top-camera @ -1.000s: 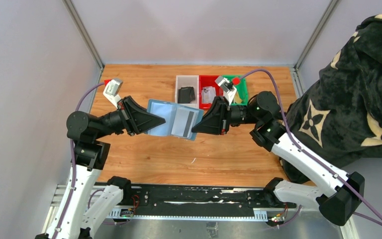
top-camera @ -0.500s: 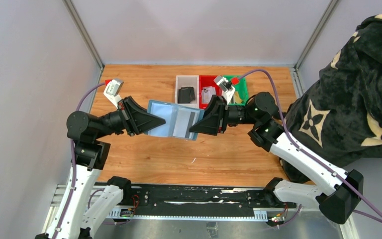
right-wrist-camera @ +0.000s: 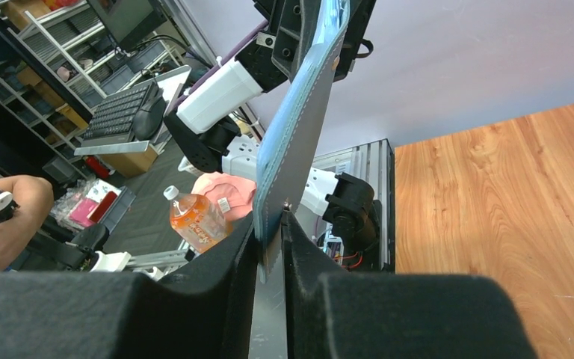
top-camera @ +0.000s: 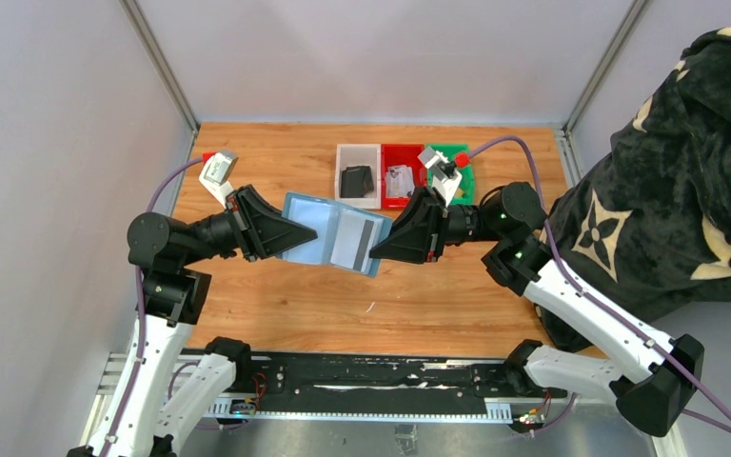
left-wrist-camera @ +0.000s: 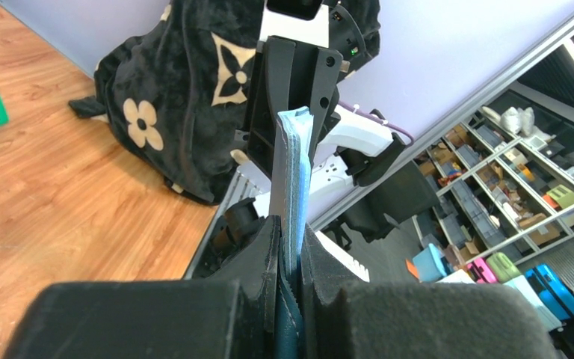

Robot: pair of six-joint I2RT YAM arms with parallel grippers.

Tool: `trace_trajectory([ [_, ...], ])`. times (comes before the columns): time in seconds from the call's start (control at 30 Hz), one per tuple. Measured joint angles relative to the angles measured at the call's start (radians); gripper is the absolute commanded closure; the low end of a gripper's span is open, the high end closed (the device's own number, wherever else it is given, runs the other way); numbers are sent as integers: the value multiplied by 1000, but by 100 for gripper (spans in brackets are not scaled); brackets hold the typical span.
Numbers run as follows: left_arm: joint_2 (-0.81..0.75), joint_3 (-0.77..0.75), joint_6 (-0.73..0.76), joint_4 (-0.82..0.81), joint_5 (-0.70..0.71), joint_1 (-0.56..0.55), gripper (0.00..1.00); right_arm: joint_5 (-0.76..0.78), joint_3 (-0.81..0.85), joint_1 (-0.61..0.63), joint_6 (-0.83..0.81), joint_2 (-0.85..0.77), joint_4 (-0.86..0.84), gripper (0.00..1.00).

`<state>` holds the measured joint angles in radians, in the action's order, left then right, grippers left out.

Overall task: Take the credit cards out of the card holder
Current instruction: Remove the credit card from the card holder.

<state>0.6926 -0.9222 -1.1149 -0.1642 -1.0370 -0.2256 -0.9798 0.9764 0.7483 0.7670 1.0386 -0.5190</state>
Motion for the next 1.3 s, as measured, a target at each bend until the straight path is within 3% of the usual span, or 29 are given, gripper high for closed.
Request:
trace_trajectory([
  [0.2, -1, 0, -1, 0, -1, 0, 100, 0, 0, 0, -1, 0, 4, 83],
  [0.67, -2, 0, -4, 0, -6, 0, 100, -16, -2, 0, -1, -4, 2, 78],
  [1.3, -2, -3, -5, -4, -8, 0, 100, -26, -2, 0, -2, -8, 3, 88],
])
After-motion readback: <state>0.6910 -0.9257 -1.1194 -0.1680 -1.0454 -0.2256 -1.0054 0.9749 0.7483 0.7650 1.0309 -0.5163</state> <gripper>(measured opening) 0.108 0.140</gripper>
